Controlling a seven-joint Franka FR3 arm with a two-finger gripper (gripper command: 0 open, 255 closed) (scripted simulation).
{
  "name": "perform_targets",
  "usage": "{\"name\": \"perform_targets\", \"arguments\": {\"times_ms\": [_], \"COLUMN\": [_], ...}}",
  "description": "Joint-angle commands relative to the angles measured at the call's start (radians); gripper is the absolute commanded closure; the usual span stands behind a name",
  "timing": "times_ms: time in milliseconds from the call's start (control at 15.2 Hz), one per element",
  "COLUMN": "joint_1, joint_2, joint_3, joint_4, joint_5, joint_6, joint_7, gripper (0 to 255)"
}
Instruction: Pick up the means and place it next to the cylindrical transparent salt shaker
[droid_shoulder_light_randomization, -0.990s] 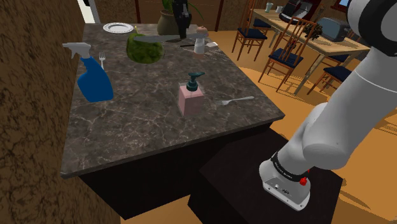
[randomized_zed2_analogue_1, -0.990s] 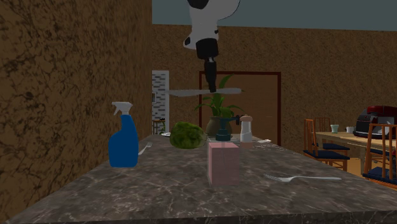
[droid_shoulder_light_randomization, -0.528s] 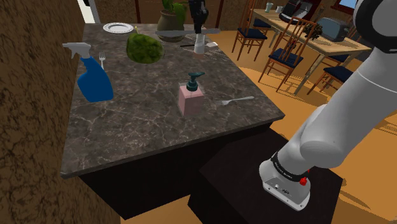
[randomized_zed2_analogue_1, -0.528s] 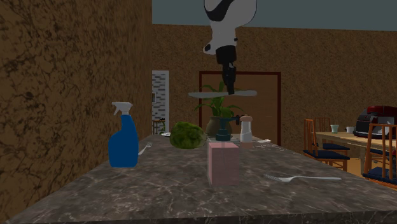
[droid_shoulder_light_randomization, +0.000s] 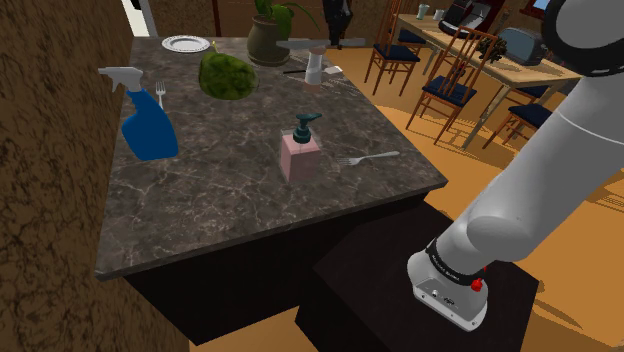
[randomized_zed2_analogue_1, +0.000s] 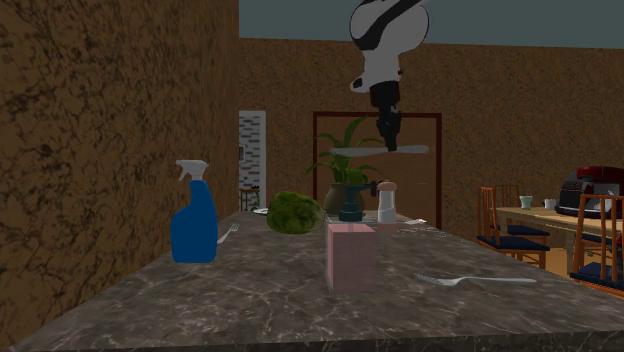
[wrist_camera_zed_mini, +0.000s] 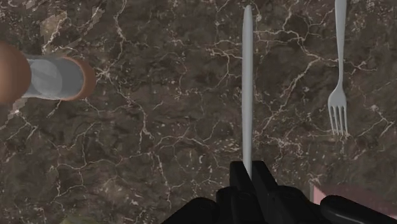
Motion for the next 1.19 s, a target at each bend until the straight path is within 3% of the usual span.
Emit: {"name": "perform_targets", "arguments": {"times_ms": [0,528,1122], "joint_1": [-0.025,-0.135,-0.134], "joint_2": [0.021,0.147,0.118], "joint_3": [-0.022,-0.103,-0.102], "joint_4": [0.031,0.19,0.028], "joint_5": [0.002,0.027,0.021], "joint_6": [-0.003,-0.011,0.121], "joint_7": [-0.049,-0.241,-0.223], "gripper": [255,255,255]}}
